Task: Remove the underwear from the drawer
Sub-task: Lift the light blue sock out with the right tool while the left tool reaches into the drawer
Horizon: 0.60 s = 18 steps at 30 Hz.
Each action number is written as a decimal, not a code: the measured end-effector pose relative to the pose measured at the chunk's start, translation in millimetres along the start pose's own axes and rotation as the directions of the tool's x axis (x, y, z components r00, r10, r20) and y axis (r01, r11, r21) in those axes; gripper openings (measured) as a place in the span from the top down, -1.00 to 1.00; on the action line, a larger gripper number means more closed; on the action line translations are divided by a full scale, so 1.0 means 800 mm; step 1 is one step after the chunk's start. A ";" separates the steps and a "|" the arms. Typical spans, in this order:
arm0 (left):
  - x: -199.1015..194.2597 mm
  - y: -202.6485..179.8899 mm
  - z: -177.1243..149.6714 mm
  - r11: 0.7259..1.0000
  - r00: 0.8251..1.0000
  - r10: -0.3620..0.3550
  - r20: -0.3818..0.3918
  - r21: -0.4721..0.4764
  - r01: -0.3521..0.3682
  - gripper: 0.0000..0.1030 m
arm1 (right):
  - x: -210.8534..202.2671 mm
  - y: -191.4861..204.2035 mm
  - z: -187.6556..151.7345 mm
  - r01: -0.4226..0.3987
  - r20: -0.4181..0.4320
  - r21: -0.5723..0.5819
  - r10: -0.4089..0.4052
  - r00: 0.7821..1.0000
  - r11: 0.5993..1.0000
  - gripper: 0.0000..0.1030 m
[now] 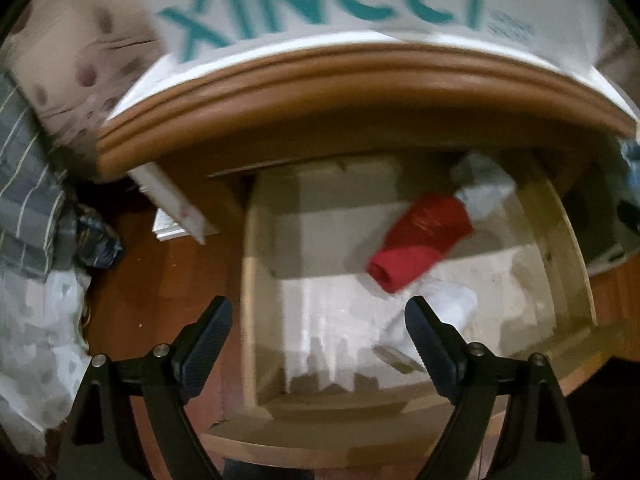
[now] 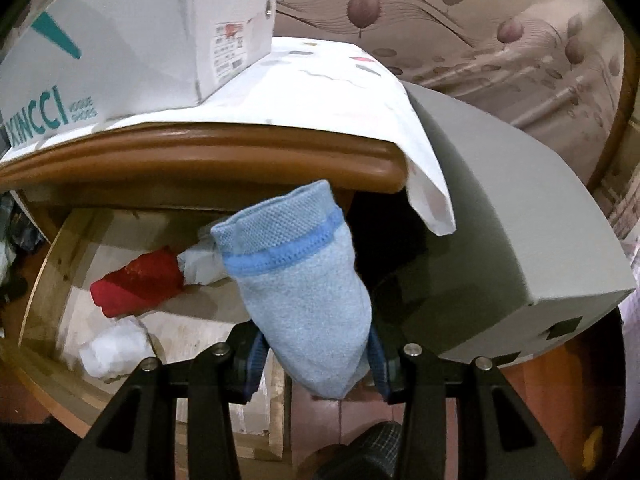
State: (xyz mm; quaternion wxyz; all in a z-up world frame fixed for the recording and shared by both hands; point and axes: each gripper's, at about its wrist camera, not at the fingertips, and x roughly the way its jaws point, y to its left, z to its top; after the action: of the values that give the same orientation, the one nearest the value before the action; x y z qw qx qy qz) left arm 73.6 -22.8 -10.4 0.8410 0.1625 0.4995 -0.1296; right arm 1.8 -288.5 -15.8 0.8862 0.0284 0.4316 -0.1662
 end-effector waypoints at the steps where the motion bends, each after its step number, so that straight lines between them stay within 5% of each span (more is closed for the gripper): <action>1: 0.002 -0.009 0.000 1.000 1.000 -0.010 -0.010 0.013 0.010 -0.67 | 0.000 -0.003 0.000 0.001 -0.003 0.009 -0.001 1.000 1.000 0.16; 9: 0.028 -0.048 0.005 0.995 0.989 -0.085 -0.118 0.036 0.090 -0.67 | -0.003 -0.025 0.003 -0.035 -0.006 0.087 0.036 0.999 0.996 0.16; 18: 0.077 -0.071 0.022 0.988 0.940 -0.155 -0.303 -0.044 0.149 -0.67 | -0.006 -0.039 0.006 -0.076 0.000 0.141 0.077 0.997 0.987 0.16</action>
State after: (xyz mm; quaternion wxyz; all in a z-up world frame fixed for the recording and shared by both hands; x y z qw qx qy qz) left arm 94.6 -85.3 -65.4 0.7426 0.1329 0.6360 -0.1622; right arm -7.5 -317.4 -6.0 0.8865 0.1076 0.4198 -0.1621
